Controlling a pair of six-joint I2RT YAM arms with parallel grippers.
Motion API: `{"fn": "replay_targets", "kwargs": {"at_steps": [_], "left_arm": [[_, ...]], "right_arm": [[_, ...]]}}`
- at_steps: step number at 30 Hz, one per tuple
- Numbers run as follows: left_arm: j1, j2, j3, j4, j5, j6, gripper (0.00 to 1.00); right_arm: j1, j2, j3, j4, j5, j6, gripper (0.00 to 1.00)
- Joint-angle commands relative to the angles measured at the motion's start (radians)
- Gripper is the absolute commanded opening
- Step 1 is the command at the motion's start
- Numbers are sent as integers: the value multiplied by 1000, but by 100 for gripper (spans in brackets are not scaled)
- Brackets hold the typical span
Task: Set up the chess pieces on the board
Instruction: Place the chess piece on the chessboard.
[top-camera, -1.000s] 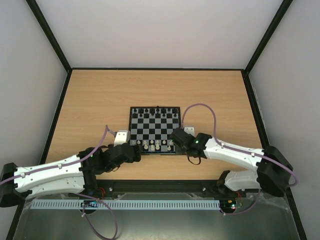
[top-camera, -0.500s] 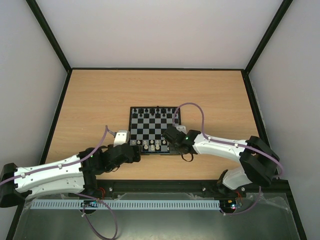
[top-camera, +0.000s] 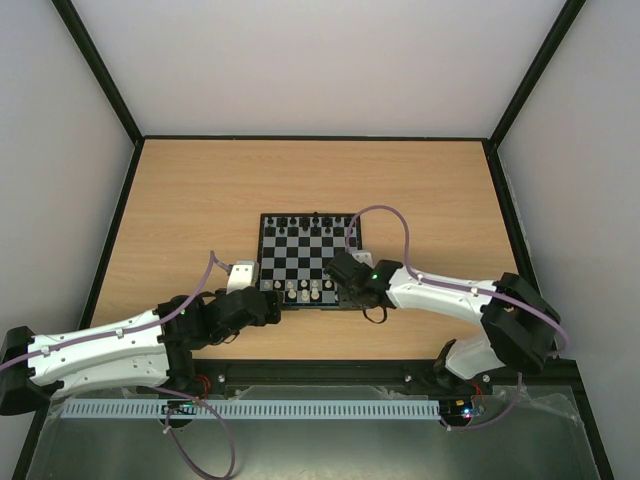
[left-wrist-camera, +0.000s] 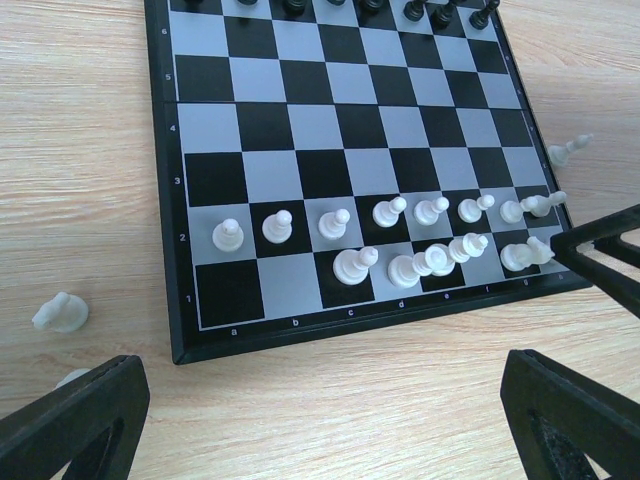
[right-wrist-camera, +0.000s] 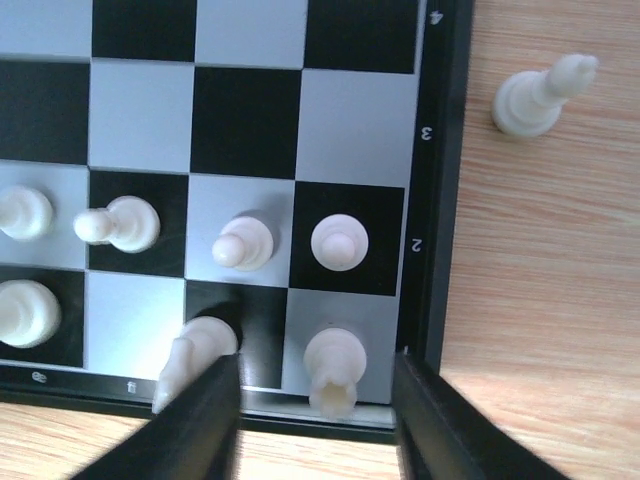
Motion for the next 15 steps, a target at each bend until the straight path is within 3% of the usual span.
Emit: {"fn": "replay_targets", "kwargs": {"at_steps": [1,6,15], "left_arm": [[2,1,-6,-28,-16,-10,100],[15,-18,-3,-15,-23,-4,100],[27,37,113,-40,-62,3,100]], "right_arm": [[5,-76,-15,-37,2,-2,49],[6,-243,-94,-15,20,-5,98],[3,-516,-129,-40,120,-49,99]]}}
